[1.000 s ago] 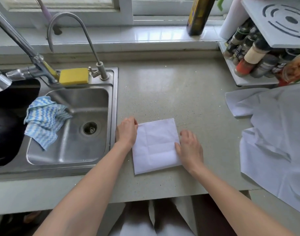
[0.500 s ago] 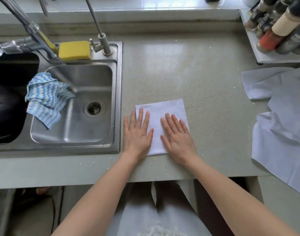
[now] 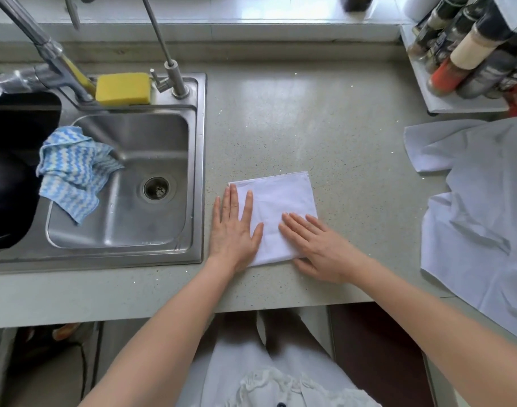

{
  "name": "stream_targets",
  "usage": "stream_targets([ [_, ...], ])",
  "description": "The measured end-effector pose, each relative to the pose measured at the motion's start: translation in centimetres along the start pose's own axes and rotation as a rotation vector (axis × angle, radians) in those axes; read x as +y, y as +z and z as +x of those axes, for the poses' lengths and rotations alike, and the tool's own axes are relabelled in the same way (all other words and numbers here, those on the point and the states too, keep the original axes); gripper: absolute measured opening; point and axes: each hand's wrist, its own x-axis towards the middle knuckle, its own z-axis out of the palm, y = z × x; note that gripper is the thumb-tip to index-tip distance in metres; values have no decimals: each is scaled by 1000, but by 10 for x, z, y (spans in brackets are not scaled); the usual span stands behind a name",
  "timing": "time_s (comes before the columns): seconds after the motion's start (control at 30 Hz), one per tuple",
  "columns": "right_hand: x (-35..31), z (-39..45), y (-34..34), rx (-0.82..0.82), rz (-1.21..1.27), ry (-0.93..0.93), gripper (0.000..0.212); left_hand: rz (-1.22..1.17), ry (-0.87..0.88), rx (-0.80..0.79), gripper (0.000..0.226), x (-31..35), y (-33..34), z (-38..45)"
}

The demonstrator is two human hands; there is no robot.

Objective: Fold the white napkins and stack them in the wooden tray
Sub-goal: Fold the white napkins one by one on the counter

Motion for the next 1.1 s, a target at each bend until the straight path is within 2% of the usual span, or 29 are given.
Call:
stream_targets([
  [0.1, 4, 3, -5, -64, -20, -16, 78, 10, 105, 6, 78, -3, -15, 2],
  [0.23, 4, 3, -10, -89, -56, -46, 89, -137, 466, -54, 68, -12, -34, -6],
  [0.33, -1, 7, -20, -80, 98, 1, 74, -81, 511, -192, 86, -13, -40, -20],
  [0.4, 1, 11, -33, -72, 291, 74, 59, -44, 499, -279, 81, -10, -41, -25],
  [0.47, 9, 17, -49, -104, 396, 144, 44, -200, 438, -328, 50, -7, -48, -23],
  [0.53, 18, 25, -63, -107, 511, 207, 26, -497, 279, -341, 17, -8, -59, -13],
  [0.57, 23, 28, -69, -99, 579, 243, 29, -601, 204, -354, 16, -11, -65, -6],
  [0.63, 31, 35, -76, -67, 681, 335, 35, -734, 78, -399, 29, -22, -77, 8],
  [0.77, 44, 50, -73, 67, 725, 547, 30, -919, -146, -399, 33, -38, -77, 30],
  [0.83, 45, 59, -66, 104, 620, 650, 29, -831, -196, -317, 28, -36, -70, 40],
  [0.93, 41, 69, -56, 179, 464, 725, 25, -610, -194, -207, 33, -27, -64, 51],
  [1.1, 40, 77, -47, 224, 394, 778, 25, -331, -317, -94, 36, -12, -51, 55],
])
